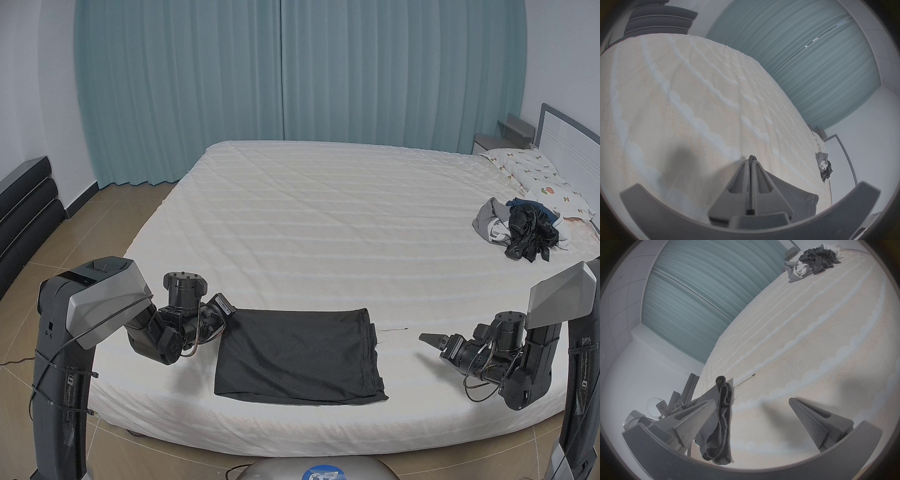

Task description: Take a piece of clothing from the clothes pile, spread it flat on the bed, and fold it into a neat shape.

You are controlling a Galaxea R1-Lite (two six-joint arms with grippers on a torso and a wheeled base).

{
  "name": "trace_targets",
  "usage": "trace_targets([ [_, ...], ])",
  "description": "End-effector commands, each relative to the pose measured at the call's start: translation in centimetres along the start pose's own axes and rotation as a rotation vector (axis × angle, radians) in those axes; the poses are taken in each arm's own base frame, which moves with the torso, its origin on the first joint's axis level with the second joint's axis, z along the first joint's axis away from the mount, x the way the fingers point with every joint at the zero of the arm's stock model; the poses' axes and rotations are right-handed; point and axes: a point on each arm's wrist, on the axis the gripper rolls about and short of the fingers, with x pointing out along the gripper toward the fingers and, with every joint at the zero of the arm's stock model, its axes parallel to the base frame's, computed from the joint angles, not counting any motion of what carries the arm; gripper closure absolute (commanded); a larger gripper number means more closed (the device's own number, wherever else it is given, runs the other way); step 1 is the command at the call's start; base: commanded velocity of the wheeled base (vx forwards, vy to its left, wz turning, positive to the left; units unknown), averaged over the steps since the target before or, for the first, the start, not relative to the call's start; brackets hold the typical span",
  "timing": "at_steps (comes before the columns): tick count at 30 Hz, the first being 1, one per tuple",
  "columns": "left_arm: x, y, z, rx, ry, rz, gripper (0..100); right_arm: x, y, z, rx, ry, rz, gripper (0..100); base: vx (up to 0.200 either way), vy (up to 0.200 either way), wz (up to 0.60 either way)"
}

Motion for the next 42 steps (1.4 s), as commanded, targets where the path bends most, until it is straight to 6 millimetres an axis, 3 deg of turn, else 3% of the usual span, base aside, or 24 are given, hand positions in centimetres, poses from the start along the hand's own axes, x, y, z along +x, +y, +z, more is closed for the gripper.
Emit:
trace_targets([
  [1,-0.1,0.0,0.0,-0.001,0.003,0.005,100,0.0,0.3,0.4,-0.005,-0.019,0.012,0,0.0,0.0,0.0],
  [2,-0.2,0.0,0.0,-0.003,0.004,0.007,100,0.0,0.3,0.5,-0.008,-0.028,0.014,0,0.0,0.0,0.0],
  [3,-0.2,0.0,0.0,-0.003,0.004,0.007,0,0.0,0.3,0.5,-0.008,-0.028,0.014,0,0.0,0.0,0.0],
  [8,-1.4,0.0,0.5,-0.009,-0.005,0.011,0,0.0,1.9,2.6,-0.037,-0.109,0.075,0,0.0,0.0,0.0],
  [13,-4.7,-0.5,4.6,-0.068,-0.105,-0.012,0,-1.0,3.1,4.7,-0.068,-0.189,0.112,0,0.0,0.0,0.0],
  [16,-7.3,-1.1,6.0,-0.091,-0.137,-0.027,0,-4.2,4.1,6.1,-0.108,-0.258,0.111,0,0.0,0.0,0.0],
  [18,-10.5,-1.8,7.0,-0.091,-0.16,-0.05,0,-7.6,5.8,6.8,-0.132,-0.316,0.136,0,0.0,0.0,0.0],
  [19,-10.5,-1.8,7.0,-0.091,-0.16,-0.05,0,-7.6,5.8,6.8,-0.132,-0.316,0.136,0,0.0,0.0,0.0],
  [20,-13.2,-2.9,7.6,-0.087,-0.178,-0.088,0,-10.2,7.2,7.0,-0.154,-0.353,0.161,0,0.0,0.0,0.0],
  [23,-18.0,-4.3,7.6,-0.055,-0.197,-0.149,0,-14.5,8.9,6.6,-0.234,-0.408,0.178,0,0.0,0.0,0.0],
  [24,-18.0,-4.3,7.6,-0.055,-0.197,-0.149,0,-14.5,8.9,6.6,-0.234,-0.408,0.178,0,0.0,0.0,0.0],
  [25,-21.4,-4.9,7.0,0.014,-0.219,-0.172,0,-17.4,9.7,6.0,-0.291,-0.442,0.176,0,0.0,0.0,0.0],
  [30,-28.9,-4.9,4.8,0.119,-0.283,-0.231,0,-23.5,11.0,4.8,-0.344,-0.531,0.158,0,0.0,0.0,0.0],
  [36,-35.0,-4.2,2.7,0.178,-0.387,-0.287,0,-29.4,11.5,0.8,-0.439,-0.555,0.134,0,0.0,0.0,0.0],
  [42,-39.1,-2.0,-0.3,0.334,-0.515,-0.254,0,-32.9,9.4,-5.0,-0.535,-0.481,0.074,0,0.0,0.0,0.0],
])
